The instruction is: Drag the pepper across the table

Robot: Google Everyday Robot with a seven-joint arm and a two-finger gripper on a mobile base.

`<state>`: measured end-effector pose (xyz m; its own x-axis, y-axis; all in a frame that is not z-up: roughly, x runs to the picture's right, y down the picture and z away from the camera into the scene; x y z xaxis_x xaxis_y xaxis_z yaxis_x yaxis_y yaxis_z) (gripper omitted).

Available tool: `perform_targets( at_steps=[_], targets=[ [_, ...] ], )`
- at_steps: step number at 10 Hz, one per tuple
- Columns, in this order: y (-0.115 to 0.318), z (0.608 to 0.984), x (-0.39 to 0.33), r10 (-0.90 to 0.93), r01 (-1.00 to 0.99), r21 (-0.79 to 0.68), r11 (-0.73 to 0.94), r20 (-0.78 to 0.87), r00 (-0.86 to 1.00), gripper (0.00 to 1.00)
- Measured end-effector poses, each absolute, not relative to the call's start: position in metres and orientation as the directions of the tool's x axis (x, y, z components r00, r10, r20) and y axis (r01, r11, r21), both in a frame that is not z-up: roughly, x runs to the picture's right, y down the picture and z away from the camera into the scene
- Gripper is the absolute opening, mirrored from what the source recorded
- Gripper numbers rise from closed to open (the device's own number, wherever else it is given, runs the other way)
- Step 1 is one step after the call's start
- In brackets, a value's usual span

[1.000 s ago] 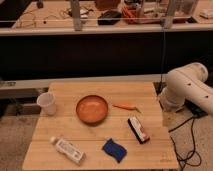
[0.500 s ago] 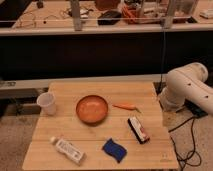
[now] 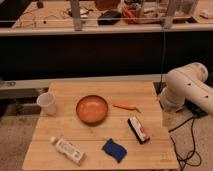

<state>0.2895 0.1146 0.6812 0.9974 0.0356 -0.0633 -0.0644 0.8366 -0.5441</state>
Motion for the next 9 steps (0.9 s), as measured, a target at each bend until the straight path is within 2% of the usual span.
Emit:
perform_targets(
  at_steps=[4, 9],
  targets=[
    [0.106, 0.693, 0.249, -0.015, -0.018, -0.536, 0.844, -0.058, 0.998, 0.8],
    [0.11, 0.7, 0.238, -0.047, 0.018, -0.532, 0.847, -0.04, 0.998, 0.8]
  ],
)
